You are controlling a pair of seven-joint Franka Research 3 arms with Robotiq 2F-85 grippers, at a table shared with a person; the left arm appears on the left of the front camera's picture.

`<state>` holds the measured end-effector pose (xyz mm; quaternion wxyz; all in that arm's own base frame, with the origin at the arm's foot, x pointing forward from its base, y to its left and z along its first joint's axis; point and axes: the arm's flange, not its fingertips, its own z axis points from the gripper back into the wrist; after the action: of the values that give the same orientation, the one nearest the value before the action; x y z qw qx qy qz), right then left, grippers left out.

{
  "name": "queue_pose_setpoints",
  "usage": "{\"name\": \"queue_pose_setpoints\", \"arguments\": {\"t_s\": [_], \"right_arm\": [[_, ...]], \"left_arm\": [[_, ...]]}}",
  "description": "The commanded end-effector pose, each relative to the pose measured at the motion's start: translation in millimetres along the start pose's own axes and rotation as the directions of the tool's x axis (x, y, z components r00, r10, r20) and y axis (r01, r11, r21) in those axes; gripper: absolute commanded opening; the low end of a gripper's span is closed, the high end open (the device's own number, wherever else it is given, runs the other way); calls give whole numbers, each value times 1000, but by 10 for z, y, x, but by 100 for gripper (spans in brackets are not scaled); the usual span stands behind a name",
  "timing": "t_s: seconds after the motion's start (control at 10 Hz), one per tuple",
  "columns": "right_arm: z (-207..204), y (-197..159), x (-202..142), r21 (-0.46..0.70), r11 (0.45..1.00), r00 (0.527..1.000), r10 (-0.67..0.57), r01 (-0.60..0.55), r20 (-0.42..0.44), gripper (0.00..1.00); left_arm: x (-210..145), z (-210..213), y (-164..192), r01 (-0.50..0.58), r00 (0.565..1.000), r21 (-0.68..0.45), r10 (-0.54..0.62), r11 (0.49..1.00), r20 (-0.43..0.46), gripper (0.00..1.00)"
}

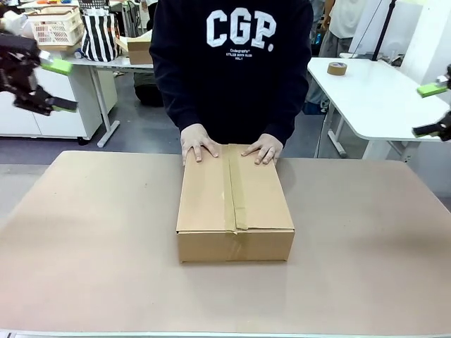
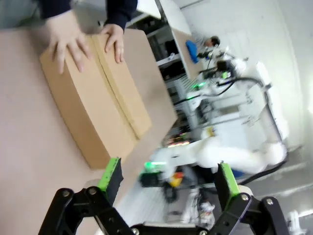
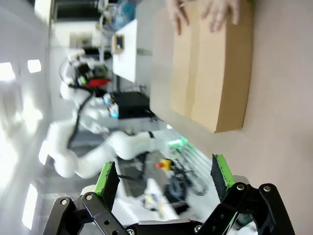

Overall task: Pack the gift set into the box.
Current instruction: Press and hold the closed box until the human finishes sealing it.

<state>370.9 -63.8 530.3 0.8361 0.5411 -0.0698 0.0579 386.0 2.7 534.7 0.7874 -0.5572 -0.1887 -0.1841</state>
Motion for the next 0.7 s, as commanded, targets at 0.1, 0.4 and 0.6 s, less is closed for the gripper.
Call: {"name": "queue_pose_setpoints", "arguments": {"t_s": [0.1, 0.4, 0.6], "right_arm": [[-650, 100, 81, 83, 809, 813, 581, -582, 33, 100], [-1357, 250, -123, 0, 602, 601, 798, -799, -28, 100], [-1152, 309, 12, 18, 690, 688, 724, -724, -61, 100]], "left_arm": [[-3, -672, 129, 504, 863, 53, -504, 862, -29, 100], [-89, -1264, 141, 779, 626, 2, -779, 627, 34, 100], [8, -1141, 13, 707, 708, 46, -704, 706, -54, 100]]}}
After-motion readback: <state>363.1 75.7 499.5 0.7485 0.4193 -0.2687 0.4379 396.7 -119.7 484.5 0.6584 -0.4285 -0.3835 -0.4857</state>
